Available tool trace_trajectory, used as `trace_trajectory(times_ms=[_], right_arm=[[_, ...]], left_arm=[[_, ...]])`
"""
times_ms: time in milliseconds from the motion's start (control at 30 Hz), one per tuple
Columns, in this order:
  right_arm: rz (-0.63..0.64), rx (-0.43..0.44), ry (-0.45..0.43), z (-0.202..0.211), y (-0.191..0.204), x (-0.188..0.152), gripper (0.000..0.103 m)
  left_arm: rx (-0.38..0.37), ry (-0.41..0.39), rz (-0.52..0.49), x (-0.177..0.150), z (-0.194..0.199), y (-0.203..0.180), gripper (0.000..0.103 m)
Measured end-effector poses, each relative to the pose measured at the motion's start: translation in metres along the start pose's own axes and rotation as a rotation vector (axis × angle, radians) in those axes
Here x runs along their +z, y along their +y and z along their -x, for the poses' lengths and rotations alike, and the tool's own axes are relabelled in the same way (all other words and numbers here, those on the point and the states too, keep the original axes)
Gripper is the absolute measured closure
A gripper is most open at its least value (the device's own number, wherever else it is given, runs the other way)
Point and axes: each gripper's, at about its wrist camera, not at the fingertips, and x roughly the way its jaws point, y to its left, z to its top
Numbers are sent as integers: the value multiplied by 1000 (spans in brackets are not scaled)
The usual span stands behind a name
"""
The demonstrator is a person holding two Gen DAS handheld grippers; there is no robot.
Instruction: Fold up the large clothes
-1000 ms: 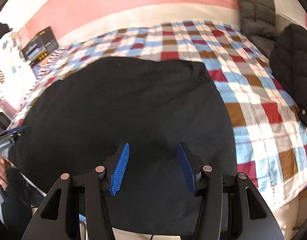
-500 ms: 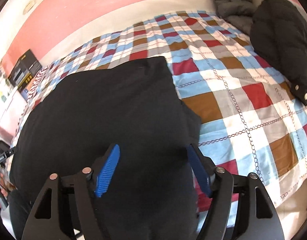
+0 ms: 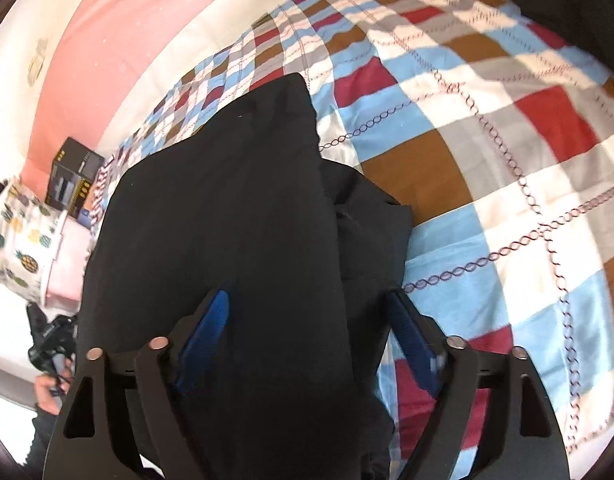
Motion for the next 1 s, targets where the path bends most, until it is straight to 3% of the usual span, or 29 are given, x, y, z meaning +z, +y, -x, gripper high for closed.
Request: trace_trajectory(times_ms=[100, 300, 433, 567, 767, 867, 1000], right_arm=[[-40, 47, 24, -9, -9, 8, 14], [-86, 108, 73, -19, -18, 15, 9], [-105, 179, 139, -20, -22, 3, 10], [-108, 261, 203, -22, -25, -17, 10], [-74, 230, 177, -30, -14, -5, 10], [-81, 225, 189, -39, -10, 4, 10], [-77, 235, 185, -34, -8, -2, 19]], left_arm=[[-52, 33, 40, 8, -8, 2, 23], [-71, 60, 28, 10, -19, -5, 15], [-68, 58, -36, 1, -17, -12, 15], [-111, 71, -25, -10, -14, -4, 14], [-118, 171, 31, 13, -41, -7, 0], [-87, 208, 21, 20, -51, -16, 0], [-102, 169, -23, 10, -37, -21, 6]])
